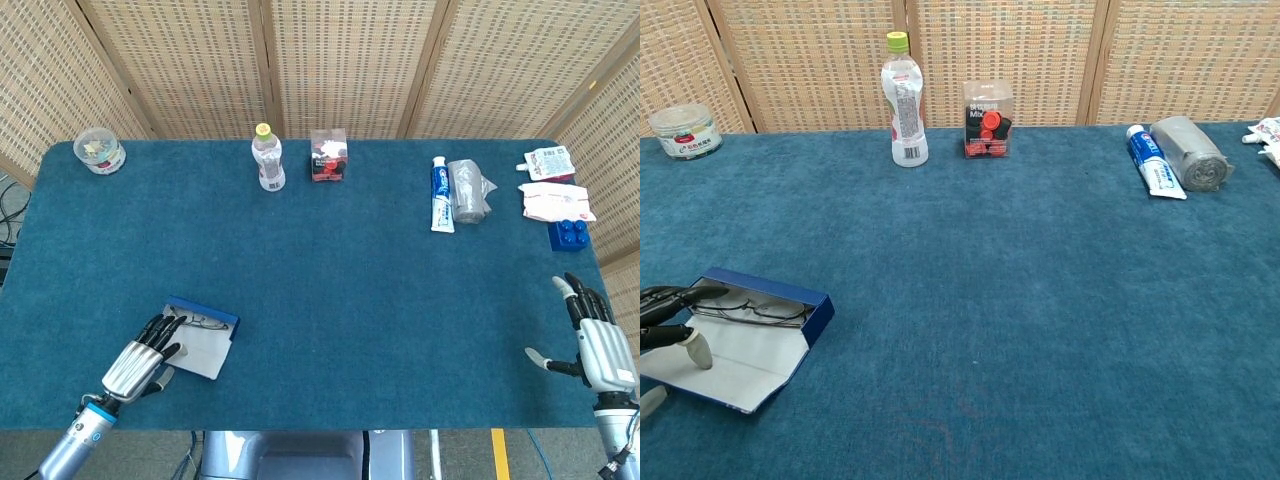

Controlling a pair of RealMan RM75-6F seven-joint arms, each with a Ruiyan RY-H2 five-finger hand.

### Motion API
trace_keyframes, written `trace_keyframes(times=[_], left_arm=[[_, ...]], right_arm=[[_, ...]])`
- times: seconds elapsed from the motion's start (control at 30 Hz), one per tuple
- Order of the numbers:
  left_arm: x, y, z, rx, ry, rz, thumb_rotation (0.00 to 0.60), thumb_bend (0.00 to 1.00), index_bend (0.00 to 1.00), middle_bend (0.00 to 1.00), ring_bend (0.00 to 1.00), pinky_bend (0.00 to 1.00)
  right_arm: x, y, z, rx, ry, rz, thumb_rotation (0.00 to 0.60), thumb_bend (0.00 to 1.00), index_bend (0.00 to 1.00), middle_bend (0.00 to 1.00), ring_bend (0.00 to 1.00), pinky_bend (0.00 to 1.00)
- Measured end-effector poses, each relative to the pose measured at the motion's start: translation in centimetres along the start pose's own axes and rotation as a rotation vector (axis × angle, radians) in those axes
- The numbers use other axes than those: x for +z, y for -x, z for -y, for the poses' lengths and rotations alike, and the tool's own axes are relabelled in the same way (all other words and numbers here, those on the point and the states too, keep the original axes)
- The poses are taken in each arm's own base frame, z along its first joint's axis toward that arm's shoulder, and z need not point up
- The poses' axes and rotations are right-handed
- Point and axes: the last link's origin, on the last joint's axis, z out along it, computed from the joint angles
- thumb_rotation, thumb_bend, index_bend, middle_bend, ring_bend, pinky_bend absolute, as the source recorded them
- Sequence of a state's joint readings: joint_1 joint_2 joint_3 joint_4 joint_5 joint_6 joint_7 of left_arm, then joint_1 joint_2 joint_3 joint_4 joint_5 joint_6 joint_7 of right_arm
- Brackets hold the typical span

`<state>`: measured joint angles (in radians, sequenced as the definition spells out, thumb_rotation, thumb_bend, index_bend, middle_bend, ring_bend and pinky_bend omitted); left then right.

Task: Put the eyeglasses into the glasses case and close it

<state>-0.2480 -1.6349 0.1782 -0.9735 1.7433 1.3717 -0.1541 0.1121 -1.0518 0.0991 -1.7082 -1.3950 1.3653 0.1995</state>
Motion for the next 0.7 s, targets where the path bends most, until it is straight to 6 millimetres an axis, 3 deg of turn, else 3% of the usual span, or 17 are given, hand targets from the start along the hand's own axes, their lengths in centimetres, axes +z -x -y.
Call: trace_keyframes(times=[0.4,0.7], left_arm=[[1.7,-1.8,0.4,-0.033,-0.018,-0.011,0.600,0.56,0.50,0.00,0.00,0.00],[1.8,-2.3,0.4,-0.083,-0.021,0.017,0.600,0.59,0.72,0.00,0.00,0.00]], right_arm=[[0.0,0.0,0.0,-0.001,0.000,0.001,0.600,0.00,0.00,0.00,0.00,0.00],[0.0,0.0,0.0,0.005,0.000,0.006,0.600,0.00,0.00,0.00,0.00,0.00]])
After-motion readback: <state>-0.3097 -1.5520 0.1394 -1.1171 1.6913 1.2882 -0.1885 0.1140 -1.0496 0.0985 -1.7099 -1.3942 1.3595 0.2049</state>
